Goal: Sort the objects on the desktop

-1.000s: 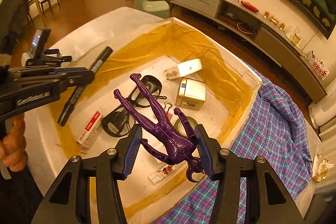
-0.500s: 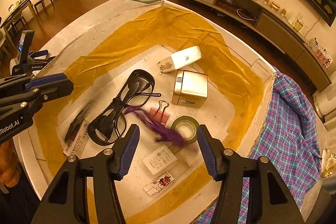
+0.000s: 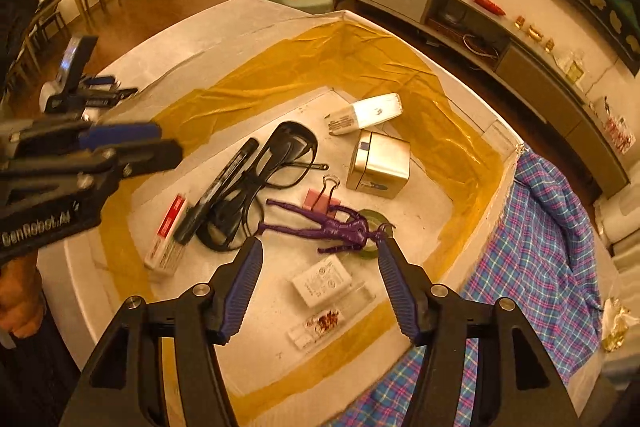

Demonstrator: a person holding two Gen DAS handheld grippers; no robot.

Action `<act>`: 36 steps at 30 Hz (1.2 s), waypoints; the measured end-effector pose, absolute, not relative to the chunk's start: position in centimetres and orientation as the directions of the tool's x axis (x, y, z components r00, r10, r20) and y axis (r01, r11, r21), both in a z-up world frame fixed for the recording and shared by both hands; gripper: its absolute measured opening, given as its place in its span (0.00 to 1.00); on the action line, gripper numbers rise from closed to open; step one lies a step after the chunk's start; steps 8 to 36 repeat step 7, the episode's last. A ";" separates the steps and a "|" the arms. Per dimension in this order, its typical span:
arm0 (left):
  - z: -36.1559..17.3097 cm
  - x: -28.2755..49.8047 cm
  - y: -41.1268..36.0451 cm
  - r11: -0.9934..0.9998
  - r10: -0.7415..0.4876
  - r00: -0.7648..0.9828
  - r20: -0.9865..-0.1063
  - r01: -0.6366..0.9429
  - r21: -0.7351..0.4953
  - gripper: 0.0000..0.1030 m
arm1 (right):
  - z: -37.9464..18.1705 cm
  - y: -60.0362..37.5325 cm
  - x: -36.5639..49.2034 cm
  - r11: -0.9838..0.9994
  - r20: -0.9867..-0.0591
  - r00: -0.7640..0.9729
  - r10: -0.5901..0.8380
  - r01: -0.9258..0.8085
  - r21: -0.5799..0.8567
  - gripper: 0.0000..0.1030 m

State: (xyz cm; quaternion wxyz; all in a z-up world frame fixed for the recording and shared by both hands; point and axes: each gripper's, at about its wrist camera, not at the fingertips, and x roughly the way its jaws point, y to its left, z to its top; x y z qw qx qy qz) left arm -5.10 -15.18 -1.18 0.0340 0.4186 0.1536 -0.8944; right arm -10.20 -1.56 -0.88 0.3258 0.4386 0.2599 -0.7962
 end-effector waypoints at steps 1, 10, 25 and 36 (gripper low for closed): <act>-1.1 -5.0 -15.0 -0.949 0.076 -0.654 -0.753 0.183 -0.255 0.48 | -0.8 -1.4 -9.7 -0.644 -0.866 -0.410 -0.287 0.751 -0.142 0.60; -0.1 -3.8 -13.5 -0.948 0.094 -0.696 -0.712 0.156 -0.278 0.52 | -0.7 -0.6 -7.8 -0.622 -0.859 -0.435 -0.270 0.760 -0.189 0.60; -0.1 -3.8 -13.5 -0.948 0.094 -0.696 -0.712 0.156 -0.278 0.52 | -0.7 -0.6 -7.8 -0.622 -0.859 -0.435 -0.270 0.760 -0.189 0.60; -0.1 -3.8 -13.5 -0.948 0.094 -0.696 -0.712 0.156 -0.278 0.52 | -0.7 -0.6 -7.8 -0.622 -0.859 -0.435 -0.270 0.760 -0.189 0.60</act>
